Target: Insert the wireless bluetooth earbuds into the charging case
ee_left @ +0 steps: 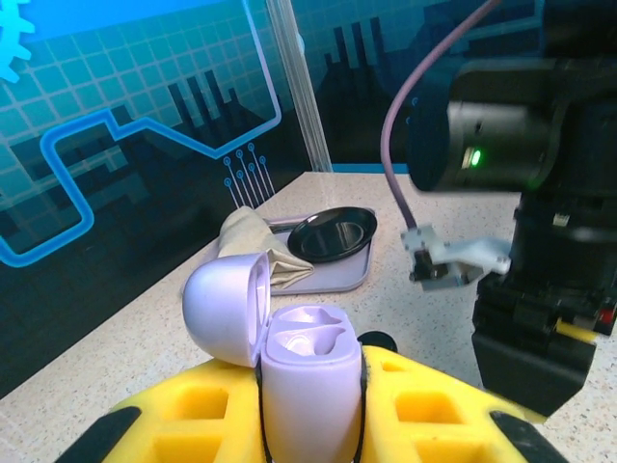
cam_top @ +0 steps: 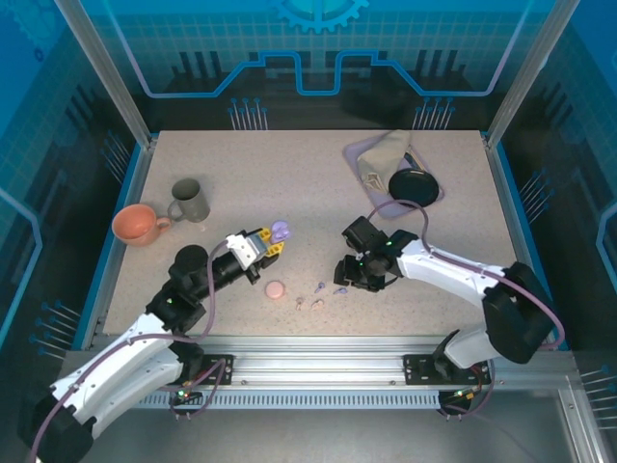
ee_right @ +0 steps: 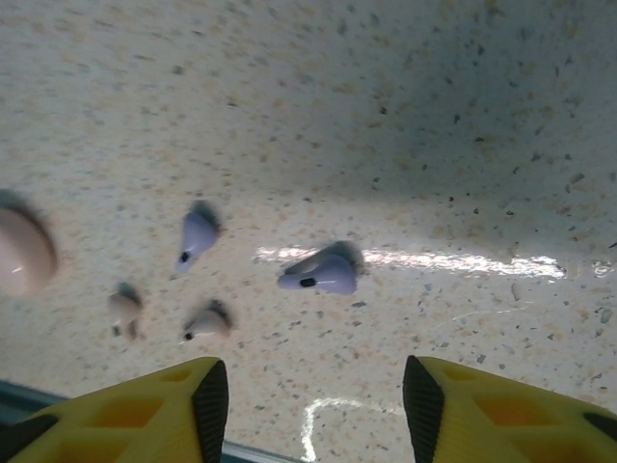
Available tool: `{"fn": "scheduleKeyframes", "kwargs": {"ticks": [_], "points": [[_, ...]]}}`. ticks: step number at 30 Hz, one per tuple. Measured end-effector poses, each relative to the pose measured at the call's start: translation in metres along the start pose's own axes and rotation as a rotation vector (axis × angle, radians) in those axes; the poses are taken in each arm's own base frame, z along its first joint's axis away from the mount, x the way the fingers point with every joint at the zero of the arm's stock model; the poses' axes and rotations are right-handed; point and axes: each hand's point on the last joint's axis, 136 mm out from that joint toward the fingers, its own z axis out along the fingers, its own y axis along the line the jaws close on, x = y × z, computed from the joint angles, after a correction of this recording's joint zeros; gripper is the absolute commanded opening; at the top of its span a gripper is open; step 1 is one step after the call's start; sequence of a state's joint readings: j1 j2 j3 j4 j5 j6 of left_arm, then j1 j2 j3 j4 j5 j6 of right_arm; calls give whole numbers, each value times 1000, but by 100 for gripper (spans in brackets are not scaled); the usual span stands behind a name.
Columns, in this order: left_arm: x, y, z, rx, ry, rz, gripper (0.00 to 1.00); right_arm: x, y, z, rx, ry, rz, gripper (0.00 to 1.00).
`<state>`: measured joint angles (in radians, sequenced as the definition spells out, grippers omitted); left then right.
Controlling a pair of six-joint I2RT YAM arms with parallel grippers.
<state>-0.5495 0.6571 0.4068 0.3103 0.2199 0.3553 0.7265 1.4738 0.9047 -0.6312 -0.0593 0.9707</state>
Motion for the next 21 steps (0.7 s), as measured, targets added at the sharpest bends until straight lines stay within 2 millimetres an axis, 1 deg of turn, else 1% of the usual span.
{"fn": "scheduleKeyframes", "kwargs": {"ticks": [2,5,11,13,15,17,21], "points": [[-4,0,-4,-5,-10,-8,0,2,-2,10,29,23,8,54],[-7,0,-8,-10,-21,-13,0,3,0,19,51,41,17,54],[-3,-1,-9,-5,-5,-34,0,0,4,24,66,38,40,54],[-3,-1,-9,-5,-5,-35,0,-3,7,23,66,28,37,52],[-3,-2,-9,-4,-3,-38,0,-5,16,22,55,22,27,49],[-3,-2,-10,-5,-3,-39,0,-8,29,20,38,15,10,46],[-4,-2,-13,-6,-6,-38,0,-10,52,21,9,13,-19,45]]}}
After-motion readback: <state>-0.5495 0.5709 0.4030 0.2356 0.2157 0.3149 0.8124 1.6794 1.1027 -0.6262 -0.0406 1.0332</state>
